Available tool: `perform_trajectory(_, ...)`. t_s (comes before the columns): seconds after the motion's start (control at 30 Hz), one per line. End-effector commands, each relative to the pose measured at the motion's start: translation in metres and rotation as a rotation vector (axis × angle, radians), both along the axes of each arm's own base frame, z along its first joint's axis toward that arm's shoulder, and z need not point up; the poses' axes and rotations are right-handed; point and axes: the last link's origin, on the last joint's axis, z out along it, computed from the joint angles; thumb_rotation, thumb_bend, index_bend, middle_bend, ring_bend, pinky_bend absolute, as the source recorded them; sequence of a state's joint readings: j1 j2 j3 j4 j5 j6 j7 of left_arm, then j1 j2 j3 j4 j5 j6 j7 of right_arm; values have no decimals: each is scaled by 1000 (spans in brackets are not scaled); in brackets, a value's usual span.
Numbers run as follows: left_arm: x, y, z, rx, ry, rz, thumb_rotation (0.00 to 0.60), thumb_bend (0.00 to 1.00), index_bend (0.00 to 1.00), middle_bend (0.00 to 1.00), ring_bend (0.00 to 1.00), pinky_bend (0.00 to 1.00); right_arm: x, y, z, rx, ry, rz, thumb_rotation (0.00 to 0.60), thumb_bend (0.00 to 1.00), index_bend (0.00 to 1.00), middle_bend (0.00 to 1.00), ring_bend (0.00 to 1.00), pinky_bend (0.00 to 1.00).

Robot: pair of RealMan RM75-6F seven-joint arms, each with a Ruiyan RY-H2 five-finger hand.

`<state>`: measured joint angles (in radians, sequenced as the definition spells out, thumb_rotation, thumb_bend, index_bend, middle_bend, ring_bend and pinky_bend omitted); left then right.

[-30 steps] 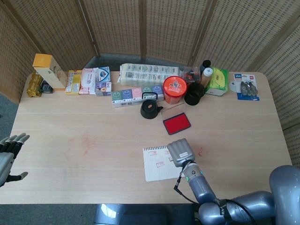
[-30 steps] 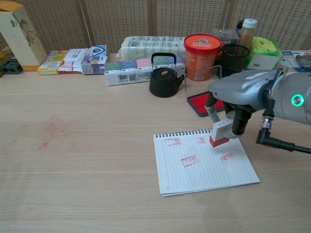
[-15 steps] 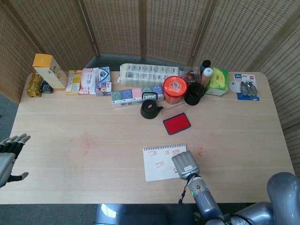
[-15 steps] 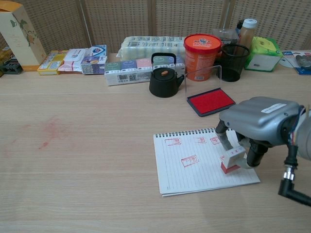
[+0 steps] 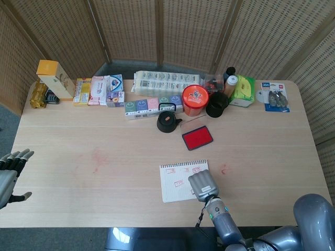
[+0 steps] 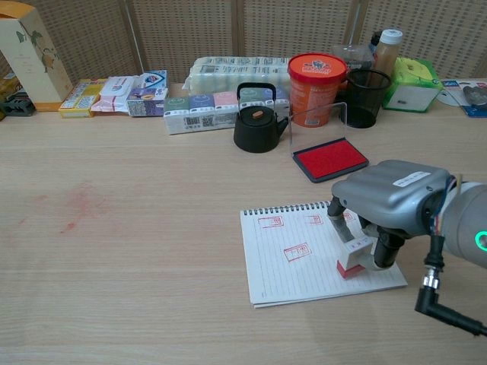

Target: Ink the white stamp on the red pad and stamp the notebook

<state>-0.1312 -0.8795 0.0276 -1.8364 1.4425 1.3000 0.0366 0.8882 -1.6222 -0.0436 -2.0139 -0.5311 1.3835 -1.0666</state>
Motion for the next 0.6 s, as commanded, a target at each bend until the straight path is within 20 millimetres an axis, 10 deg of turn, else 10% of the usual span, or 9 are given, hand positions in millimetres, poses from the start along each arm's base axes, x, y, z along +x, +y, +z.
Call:
perform_trajectory(0.03,0,0,0,0,0,1,600,0,0,0,0,3,-1,0,-5,12,1,-7,600,463,725,1000,1000,1000)
perform_trajectory(0.6,-1,1,-3,-5,9,7,600,0,0,0,0,3,-17,-4,-17,42,-21,-20,600,463,725,1000,1000,1000)
